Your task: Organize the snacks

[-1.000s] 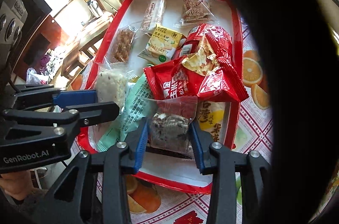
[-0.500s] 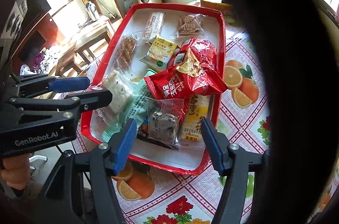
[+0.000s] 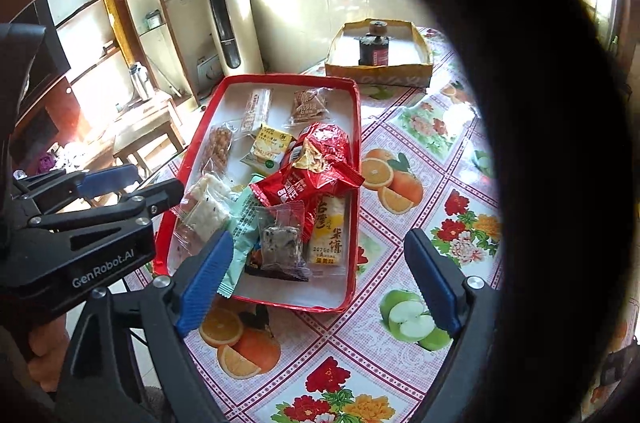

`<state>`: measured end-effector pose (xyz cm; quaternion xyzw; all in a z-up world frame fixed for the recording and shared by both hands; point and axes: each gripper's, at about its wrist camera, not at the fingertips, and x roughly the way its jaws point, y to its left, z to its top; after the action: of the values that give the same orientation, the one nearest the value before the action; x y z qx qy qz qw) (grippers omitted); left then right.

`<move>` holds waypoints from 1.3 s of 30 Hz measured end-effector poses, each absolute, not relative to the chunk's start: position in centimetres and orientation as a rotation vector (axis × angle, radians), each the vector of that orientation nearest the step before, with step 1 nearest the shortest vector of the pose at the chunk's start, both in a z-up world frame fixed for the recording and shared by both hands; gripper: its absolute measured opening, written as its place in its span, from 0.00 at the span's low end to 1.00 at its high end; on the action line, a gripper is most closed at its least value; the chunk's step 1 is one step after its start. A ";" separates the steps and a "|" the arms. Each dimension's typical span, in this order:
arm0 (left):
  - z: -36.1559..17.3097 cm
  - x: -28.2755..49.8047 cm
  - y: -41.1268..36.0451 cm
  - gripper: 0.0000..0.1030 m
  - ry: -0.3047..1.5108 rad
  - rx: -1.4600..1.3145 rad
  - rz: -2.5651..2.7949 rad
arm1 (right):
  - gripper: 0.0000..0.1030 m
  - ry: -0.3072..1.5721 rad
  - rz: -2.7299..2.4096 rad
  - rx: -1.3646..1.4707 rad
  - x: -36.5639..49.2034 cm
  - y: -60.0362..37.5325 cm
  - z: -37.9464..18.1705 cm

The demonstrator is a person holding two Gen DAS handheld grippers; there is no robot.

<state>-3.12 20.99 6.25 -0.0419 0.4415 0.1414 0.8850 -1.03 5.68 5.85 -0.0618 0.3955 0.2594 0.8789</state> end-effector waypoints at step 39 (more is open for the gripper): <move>7.4 -4.6 18.7 0.67 0.858 -0.078 0.253 | 0.86 0.860 0.527 -0.148 -0.8 3.6 5.4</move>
<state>-4.61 18.72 7.45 -0.0376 0.4147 0.1224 0.9009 -0.75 3.59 5.38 -0.0708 0.4116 0.2521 0.8730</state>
